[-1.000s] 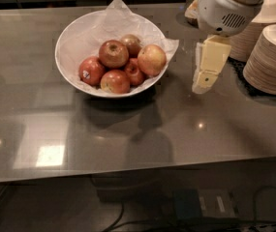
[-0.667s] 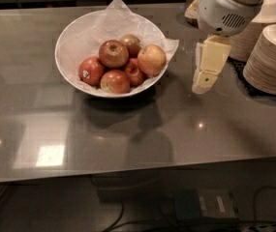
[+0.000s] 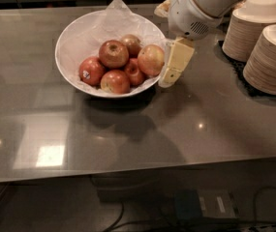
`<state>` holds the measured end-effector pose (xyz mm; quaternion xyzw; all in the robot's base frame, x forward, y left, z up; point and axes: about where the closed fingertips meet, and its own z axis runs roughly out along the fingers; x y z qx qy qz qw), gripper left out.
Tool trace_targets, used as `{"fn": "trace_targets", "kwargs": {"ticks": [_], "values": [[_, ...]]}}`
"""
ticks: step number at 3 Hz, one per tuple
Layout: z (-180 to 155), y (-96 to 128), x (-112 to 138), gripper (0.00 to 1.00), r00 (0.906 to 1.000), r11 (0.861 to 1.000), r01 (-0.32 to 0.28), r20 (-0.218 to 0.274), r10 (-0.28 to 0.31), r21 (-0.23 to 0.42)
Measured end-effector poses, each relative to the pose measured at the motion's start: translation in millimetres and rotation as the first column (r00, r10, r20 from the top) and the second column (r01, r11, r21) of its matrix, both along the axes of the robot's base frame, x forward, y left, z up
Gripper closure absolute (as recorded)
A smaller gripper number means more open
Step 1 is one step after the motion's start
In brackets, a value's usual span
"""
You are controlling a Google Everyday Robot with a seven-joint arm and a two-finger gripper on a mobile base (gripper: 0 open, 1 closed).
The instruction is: Pick apple from white bowl
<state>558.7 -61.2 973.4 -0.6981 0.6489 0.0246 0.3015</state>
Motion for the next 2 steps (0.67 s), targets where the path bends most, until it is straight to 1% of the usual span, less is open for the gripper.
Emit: {"fn": "trace_targets", "kwargs": {"ticks": [1,2], "values": [[-2,37,18,0.0,0.9963,0.991,-0.083,0.033,0.08,0.109],[0,59,33,0.18,0.9903,0.975,-0.133,0.062,0.124,0.178]]}}
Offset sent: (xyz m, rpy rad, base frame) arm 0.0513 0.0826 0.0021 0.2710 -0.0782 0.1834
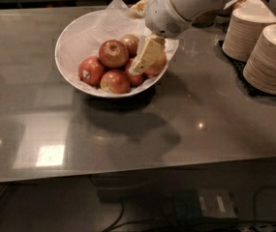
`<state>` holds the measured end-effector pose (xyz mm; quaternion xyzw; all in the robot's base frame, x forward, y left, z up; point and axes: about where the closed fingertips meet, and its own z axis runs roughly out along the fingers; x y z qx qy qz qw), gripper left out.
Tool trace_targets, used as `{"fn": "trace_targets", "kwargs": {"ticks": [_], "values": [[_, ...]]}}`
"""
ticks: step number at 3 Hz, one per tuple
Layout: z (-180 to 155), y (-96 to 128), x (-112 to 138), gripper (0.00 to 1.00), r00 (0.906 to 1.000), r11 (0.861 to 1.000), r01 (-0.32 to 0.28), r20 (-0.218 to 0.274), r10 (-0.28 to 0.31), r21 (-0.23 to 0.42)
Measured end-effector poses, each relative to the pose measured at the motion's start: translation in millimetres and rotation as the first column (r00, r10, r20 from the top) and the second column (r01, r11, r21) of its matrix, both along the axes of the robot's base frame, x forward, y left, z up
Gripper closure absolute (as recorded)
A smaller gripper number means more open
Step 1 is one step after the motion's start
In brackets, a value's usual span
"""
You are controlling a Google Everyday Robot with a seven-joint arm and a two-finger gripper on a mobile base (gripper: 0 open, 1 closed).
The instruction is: Pick apple from white bowl
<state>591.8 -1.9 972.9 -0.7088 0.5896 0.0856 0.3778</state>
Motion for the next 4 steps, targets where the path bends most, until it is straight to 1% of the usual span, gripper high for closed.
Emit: {"fn": "trace_targets", "kwargs": {"ticks": [1,2,3,4], "values": [[-1,10,10,0.23,0.9999,0.999,-0.015,0.006,0.015,0.044],[-4,14,19,0.29,0.9998,0.997,-0.019,0.006,0.018,0.077],[-9,18,26,0.43,0.9997,0.995,-0.021,-0.007,0.021,0.1],[-12,22,31,0.47,0.9994,0.994,-0.027,-0.018,0.029,0.11]]}}
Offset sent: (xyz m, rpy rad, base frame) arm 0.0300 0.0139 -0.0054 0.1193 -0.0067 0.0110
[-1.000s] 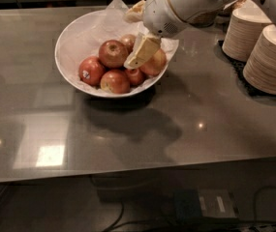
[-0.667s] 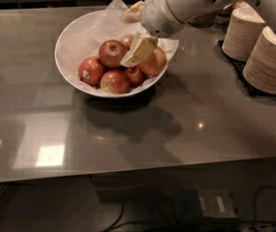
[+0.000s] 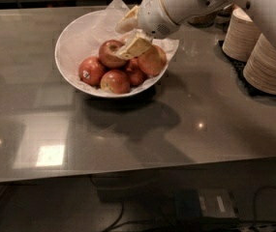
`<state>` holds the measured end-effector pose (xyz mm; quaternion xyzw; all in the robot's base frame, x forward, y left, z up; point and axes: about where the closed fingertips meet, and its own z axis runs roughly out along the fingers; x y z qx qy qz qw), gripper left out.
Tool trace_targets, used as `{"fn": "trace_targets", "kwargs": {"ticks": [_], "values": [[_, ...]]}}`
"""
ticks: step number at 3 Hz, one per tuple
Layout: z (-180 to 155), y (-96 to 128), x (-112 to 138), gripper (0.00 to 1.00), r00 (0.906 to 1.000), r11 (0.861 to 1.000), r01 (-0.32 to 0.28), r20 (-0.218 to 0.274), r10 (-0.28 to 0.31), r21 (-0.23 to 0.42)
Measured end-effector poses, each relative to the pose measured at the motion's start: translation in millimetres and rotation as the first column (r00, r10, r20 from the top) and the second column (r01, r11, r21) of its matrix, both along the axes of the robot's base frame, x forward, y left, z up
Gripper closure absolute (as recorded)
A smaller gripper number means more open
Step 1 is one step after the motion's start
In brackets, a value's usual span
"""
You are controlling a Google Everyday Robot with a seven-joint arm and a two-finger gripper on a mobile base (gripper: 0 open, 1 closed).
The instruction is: Pick apple from white bowl
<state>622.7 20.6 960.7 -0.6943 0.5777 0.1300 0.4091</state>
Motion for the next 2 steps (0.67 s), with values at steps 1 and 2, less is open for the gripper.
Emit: {"fn": "trace_targets", "kwargs": {"ticks": [1,2], "values": [[-6.9,7.5,1.3,0.43,0.9997,1.0,-0.016,-0.021,0.016,-0.002],[-13.7,17.2,0.4,0.4,0.9985,0.999,-0.039,-0.04,0.039,-0.009]]}}
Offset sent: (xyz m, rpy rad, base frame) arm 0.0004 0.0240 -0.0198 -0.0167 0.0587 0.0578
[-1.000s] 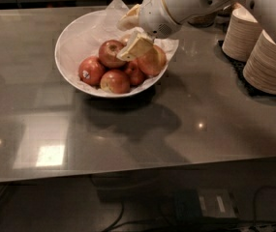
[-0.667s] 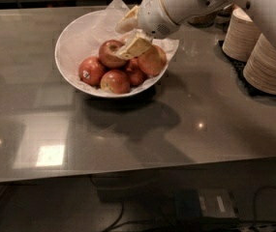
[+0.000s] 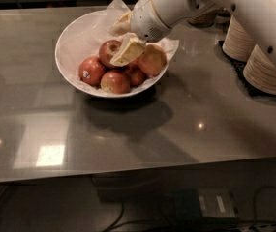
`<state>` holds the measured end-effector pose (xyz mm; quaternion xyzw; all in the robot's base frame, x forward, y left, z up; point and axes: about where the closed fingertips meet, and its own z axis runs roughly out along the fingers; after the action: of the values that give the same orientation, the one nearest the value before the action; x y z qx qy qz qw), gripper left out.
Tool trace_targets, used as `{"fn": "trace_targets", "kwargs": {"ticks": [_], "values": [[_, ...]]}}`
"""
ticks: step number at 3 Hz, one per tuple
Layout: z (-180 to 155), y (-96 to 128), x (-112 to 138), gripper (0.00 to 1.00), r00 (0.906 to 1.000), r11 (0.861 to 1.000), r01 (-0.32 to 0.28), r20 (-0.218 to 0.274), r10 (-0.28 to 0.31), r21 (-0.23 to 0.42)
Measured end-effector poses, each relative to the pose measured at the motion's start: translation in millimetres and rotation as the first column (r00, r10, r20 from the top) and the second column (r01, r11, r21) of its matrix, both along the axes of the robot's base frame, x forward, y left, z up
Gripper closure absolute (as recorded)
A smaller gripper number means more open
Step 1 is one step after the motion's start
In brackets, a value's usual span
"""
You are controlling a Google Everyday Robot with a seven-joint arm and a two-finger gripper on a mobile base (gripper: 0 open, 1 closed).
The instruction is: Pick apple from white bowl
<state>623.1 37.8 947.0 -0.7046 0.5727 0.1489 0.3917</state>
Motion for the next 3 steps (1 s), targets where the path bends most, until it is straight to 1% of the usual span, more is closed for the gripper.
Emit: {"fn": "trace_targets", "kwargs": {"ticks": [1,2,3], "values": [[-7,10,0,0.4,0.9996,1.0,-0.022,-0.016,0.022,-0.009],[-14,15,4,0.42,0.9989,0.999,-0.031,-0.035,0.03,-0.015],[-20,16,10,0.42,0.9984,0.999,-0.028,-0.05,0.027,-0.02]]}}
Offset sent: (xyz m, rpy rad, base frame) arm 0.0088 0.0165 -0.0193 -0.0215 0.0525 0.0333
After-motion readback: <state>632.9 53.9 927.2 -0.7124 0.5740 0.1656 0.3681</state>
